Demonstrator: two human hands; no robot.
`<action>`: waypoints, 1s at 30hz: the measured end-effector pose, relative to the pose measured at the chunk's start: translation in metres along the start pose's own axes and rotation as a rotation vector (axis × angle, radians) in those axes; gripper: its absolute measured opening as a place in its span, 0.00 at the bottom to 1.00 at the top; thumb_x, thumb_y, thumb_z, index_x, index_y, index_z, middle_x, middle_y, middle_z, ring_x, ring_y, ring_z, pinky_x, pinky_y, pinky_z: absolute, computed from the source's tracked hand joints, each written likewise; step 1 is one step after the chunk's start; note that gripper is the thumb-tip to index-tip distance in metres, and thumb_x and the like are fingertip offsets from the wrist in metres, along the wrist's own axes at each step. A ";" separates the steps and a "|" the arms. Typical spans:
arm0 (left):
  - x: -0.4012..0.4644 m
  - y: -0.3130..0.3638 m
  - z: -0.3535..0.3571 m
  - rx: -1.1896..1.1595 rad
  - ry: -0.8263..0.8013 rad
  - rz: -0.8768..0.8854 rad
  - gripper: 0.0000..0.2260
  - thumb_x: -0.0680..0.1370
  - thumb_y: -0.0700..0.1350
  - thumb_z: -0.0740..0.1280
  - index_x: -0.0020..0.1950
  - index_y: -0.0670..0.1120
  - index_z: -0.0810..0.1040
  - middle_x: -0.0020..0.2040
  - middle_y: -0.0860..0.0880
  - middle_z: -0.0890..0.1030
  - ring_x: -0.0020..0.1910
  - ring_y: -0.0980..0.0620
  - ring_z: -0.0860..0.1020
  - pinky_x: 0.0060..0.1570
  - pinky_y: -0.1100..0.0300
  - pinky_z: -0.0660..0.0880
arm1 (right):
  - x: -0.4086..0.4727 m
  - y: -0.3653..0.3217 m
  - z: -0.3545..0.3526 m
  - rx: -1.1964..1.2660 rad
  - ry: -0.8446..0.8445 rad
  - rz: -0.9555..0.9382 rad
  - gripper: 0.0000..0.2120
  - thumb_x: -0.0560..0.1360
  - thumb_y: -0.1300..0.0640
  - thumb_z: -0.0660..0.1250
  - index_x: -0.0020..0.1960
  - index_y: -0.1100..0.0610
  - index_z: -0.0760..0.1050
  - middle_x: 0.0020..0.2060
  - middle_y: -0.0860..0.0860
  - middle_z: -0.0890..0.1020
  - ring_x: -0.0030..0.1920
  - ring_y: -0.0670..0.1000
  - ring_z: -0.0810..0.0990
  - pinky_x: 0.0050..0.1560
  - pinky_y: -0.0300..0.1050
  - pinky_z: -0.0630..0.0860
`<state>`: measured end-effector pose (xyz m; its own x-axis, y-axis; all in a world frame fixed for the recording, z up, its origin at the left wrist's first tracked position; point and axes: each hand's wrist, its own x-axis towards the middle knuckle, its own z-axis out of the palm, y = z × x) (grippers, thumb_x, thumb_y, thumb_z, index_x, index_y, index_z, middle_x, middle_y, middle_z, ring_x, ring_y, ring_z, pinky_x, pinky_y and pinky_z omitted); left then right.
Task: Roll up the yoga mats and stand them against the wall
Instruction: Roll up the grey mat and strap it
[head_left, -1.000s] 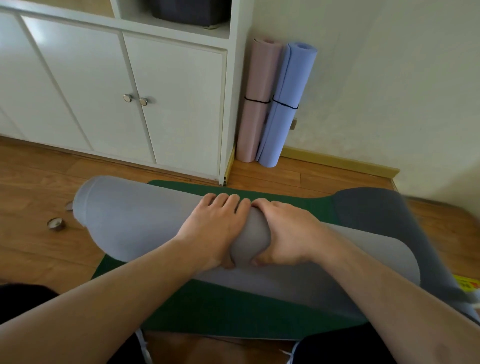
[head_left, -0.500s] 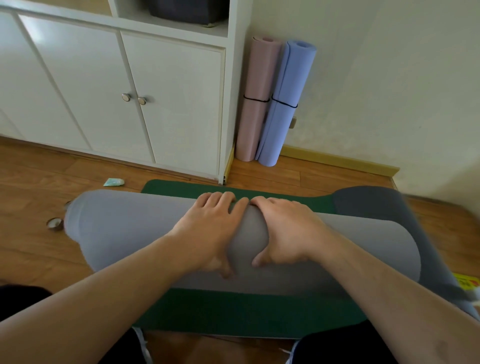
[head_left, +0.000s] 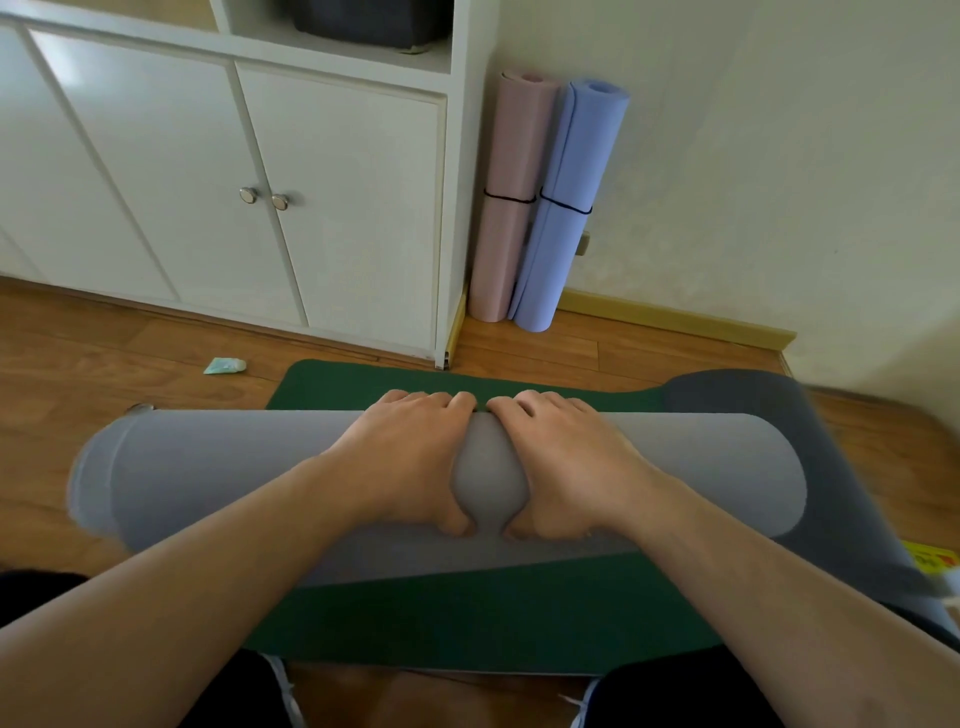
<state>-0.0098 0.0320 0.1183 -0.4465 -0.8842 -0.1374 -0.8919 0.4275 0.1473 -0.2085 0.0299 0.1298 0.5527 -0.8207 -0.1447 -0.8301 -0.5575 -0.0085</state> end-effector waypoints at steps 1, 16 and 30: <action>-0.001 0.000 0.001 0.008 0.014 0.011 0.47 0.58 0.75 0.74 0.71 0.57 0.65 0.64 0.57 0.76 0.62 0.52 0.75 0.69 0.50 0.71 | 0.001 0.001 -0.001 0.013 0.004 0.002 0.50 0.59 0.30 0.81 0.73 0.46 0.64 0.65 0.46 0.75 0.64 0.52 0.75 0.65 0.54 0.75; 0.002 0.006 0.008 0.027 0.076 0.022 0.47 0.59 0.71 0.78 0.71 0.54 0.66 0.64 0.56 0.76 0.61 0.52 0.76 0.67 0.49 0.73 | -0.004 -0.002 0.003 -0.017 -0.022 0.015 0.63 0.58 0.29 0.80 0.82 0.50 0.53 0.70 0.49 0.68 0.70 0.54 0.68 0.74 0.53 0.69; 0.000 0.022 0.020 0.241 0.112 0.050 0.54 0.62 0.71 0.79 0.78 0.49 0.58 0.73 0.48 0.69 0.70 0.45 0.70 0.73 0.45 0.68 | 0.001 0.004 -0.006 0.182 -0.114 0.145 0.45 0.55 0.27 0.79 0.66 0.41 0.68 0.55 0.39 0.79 0.51 0.47 0.79 0.51 0.52 0.81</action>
<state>-0.0304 0.0449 0.1021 -0.4919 -0.8703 -0.0247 -0.8661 0.4921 -0.0876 -0.2110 0.0261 0.1351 0.4238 -0.8651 -0.2682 -0.9053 -0.3951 -0.1560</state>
